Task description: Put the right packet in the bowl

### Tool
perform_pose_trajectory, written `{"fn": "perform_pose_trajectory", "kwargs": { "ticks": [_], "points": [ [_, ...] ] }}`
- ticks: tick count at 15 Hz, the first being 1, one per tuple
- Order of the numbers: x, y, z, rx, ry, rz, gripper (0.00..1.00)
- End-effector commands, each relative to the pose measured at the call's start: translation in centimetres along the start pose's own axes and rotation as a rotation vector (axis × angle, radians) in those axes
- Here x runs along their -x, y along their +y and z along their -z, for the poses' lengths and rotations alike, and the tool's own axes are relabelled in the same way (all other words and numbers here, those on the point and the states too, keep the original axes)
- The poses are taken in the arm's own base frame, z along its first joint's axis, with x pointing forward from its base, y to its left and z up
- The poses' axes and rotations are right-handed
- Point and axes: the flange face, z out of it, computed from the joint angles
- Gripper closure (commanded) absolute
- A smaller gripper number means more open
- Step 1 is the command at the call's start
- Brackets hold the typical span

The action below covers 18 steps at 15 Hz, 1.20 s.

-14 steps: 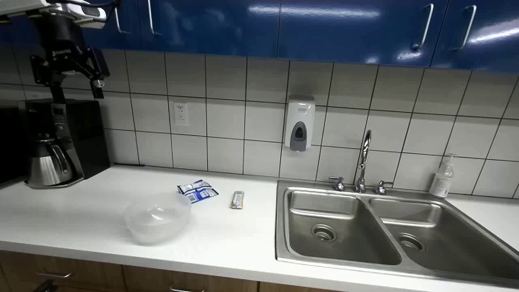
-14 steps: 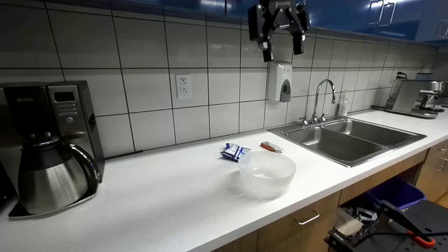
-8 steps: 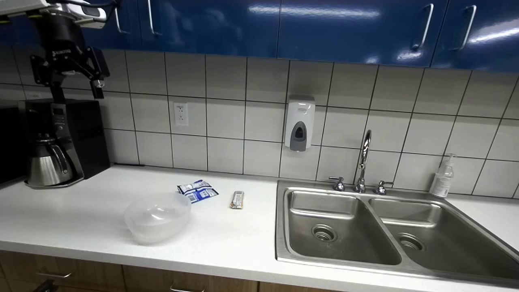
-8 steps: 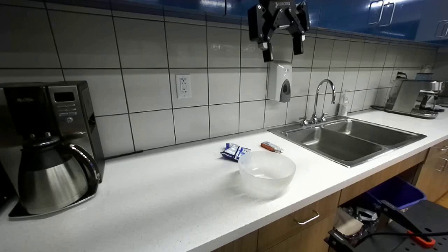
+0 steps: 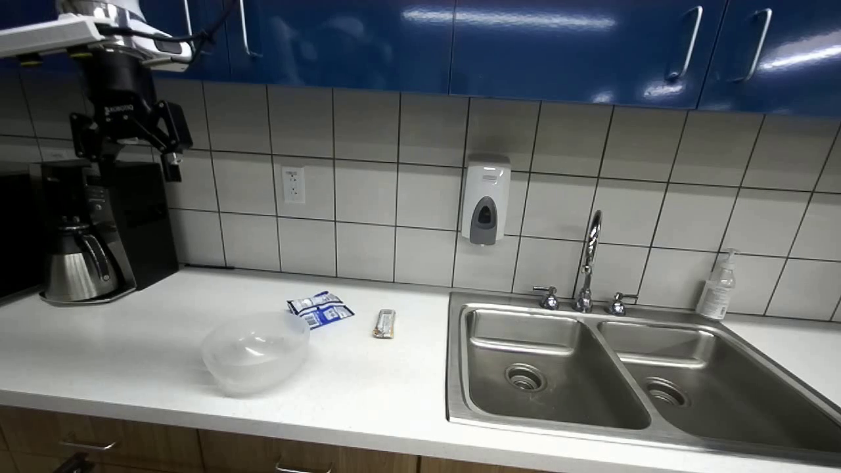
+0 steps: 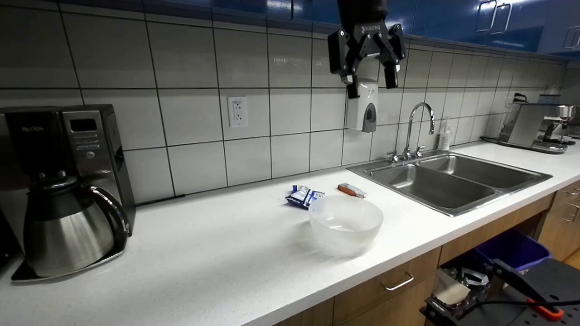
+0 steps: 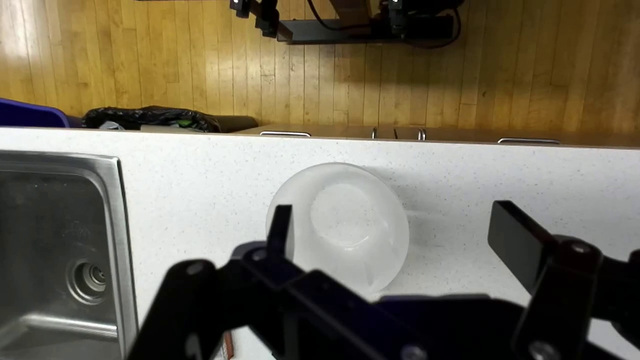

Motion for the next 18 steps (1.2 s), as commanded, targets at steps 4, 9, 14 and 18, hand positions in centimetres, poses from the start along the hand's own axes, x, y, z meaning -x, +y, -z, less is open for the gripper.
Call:
{"fn": "perform_pose_trajectory", "kwargs": {
  "ticks": [4,9,14,18],
  "points": [
    [-2.9,6.5,-7.0,-0.045,-0.036,-0.048,0.00],
    [-6.3,13.1,-10.7,-0.057,-0.035,0.000,0.00],
    [-10.6,18.7,-13.8,-0.055,-0.044,0.091,0.00],
    [-15.2,22.4,-16.4,-0.059,-0.056,0.132,0.00]
  ]
}}
